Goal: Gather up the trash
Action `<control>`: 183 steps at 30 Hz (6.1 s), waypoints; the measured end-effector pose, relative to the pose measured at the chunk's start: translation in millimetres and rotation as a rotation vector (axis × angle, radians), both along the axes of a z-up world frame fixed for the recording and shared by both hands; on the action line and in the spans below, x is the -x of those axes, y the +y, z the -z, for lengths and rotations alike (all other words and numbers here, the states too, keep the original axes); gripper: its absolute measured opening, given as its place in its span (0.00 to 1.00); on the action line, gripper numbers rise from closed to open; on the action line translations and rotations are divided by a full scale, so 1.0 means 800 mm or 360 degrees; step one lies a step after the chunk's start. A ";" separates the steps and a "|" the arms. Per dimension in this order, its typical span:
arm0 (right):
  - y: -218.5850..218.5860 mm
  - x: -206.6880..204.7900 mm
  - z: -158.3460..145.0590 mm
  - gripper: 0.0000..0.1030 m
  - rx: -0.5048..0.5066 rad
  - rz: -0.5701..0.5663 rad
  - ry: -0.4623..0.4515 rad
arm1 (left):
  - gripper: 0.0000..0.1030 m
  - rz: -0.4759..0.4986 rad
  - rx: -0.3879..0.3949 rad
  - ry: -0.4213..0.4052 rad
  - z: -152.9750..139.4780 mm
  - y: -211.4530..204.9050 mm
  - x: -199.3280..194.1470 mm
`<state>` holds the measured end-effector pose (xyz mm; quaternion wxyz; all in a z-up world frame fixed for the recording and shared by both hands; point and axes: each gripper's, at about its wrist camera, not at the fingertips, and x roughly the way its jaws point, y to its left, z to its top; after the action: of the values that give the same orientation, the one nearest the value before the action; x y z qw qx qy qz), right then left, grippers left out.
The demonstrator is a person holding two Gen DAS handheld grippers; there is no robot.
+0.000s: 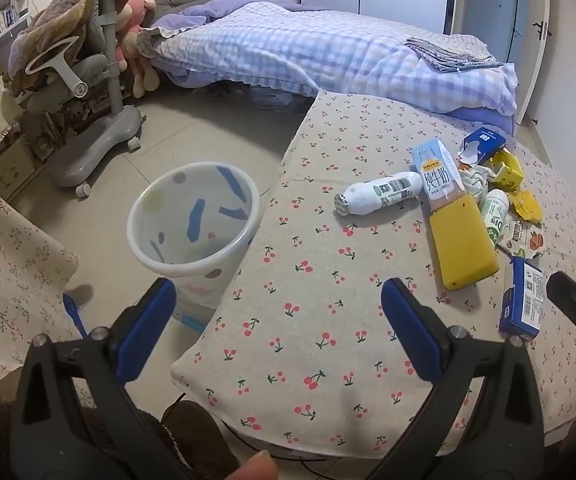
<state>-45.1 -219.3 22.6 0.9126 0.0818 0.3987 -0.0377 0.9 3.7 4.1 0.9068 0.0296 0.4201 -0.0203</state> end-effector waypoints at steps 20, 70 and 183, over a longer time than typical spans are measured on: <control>-0.001 0.000 0.002 1.00 -0.0008 0.0000 0.0007 | 0.99 -0.0012 0.0005 -0.0003 -0.003 0.000 0.000; -0.012 -0.002 0.004 1.00 -0.0014 0.0017 0.0030 | 0.99 0.0003 0.0035 0.0005 -0.008 0.000 -0.007; 0.279 -0.303 0.098 0.71 -0.0532 -0.0508 0.0388 | 0.44 -0.0074 0.0480 0.0403 0.071 0.255 -0.166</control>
<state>197.2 4.0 -55.7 0.8261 0.1624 0.5143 0.1634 133.9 208.0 -52.5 0.8411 -0.1190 0.5235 -0.0657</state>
